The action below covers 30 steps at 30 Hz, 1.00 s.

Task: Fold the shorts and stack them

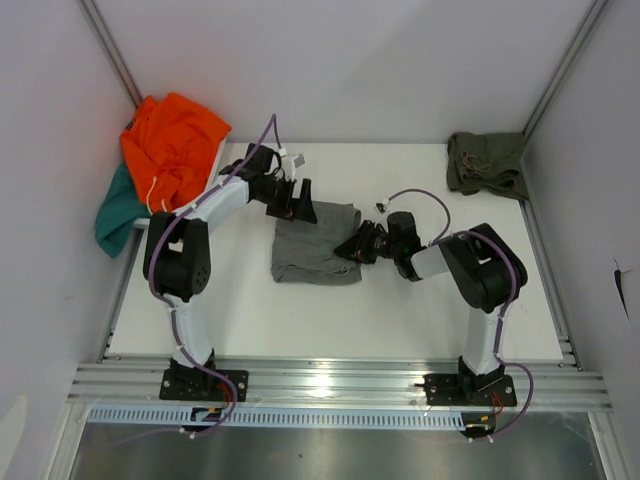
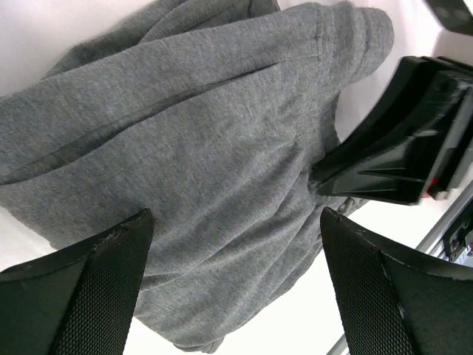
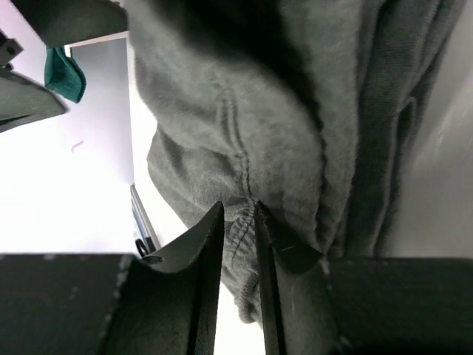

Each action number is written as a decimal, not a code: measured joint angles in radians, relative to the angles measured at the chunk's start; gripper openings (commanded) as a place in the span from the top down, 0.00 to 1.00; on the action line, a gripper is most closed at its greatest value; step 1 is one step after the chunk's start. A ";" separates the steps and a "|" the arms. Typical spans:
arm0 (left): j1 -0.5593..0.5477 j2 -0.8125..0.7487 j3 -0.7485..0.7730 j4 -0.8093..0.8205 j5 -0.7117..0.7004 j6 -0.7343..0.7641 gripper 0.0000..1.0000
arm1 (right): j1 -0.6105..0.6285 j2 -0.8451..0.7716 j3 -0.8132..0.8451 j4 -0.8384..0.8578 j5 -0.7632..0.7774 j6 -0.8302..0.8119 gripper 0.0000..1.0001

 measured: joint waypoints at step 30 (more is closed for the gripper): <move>0.000 -0.287 -0.301 0.156 -0.026 0.013 0.05 | -0.094 0.198 0.394 -0.157 0.024 -0.018 0.35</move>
